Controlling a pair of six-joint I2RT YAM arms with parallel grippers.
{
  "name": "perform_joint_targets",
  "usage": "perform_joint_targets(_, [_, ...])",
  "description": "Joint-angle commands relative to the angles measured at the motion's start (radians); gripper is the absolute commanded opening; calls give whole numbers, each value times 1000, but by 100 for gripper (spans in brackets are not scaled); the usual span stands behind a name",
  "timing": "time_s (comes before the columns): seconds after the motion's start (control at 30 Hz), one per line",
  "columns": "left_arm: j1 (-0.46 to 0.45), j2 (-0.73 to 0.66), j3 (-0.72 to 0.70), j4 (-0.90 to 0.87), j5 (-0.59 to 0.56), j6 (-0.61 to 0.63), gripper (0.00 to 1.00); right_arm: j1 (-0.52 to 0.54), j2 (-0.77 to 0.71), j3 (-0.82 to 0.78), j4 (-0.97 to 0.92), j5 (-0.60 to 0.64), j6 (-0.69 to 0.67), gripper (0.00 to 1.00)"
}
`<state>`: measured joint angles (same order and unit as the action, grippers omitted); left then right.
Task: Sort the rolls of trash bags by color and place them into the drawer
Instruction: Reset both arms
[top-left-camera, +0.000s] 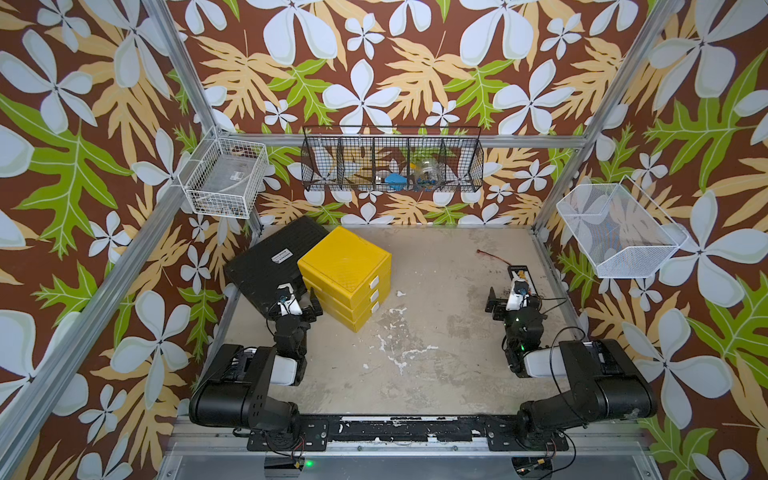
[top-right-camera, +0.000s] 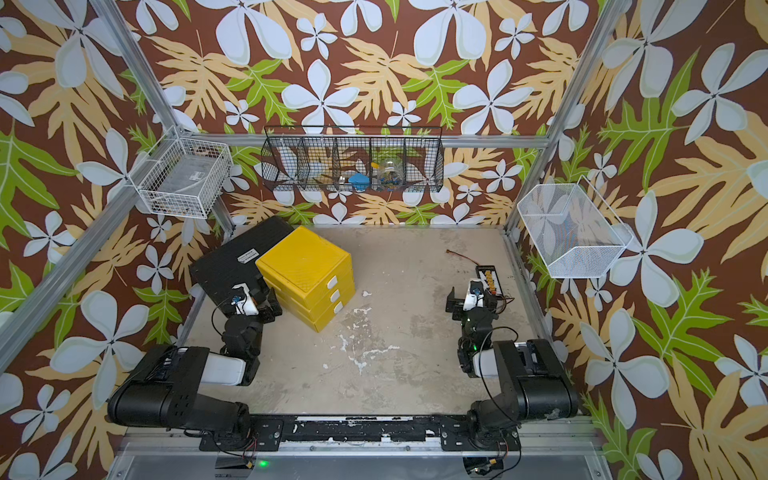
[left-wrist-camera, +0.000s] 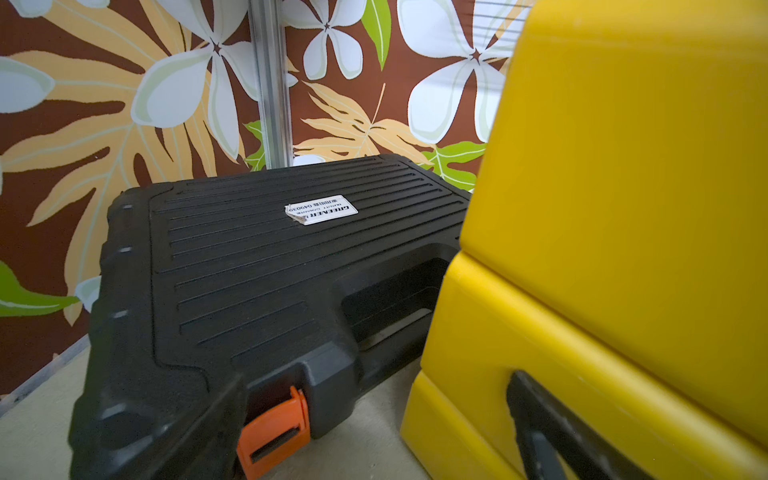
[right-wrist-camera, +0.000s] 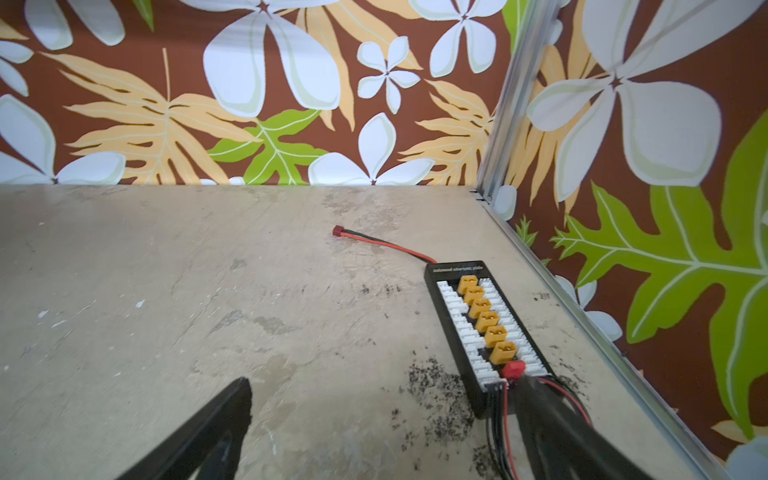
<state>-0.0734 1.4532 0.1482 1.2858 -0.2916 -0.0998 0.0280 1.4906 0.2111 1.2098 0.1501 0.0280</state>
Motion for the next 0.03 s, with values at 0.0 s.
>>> perform_joint_targets(0.0, [-2,0,3,7,12,11,100,1,-8,-4,3,-48,12,100])
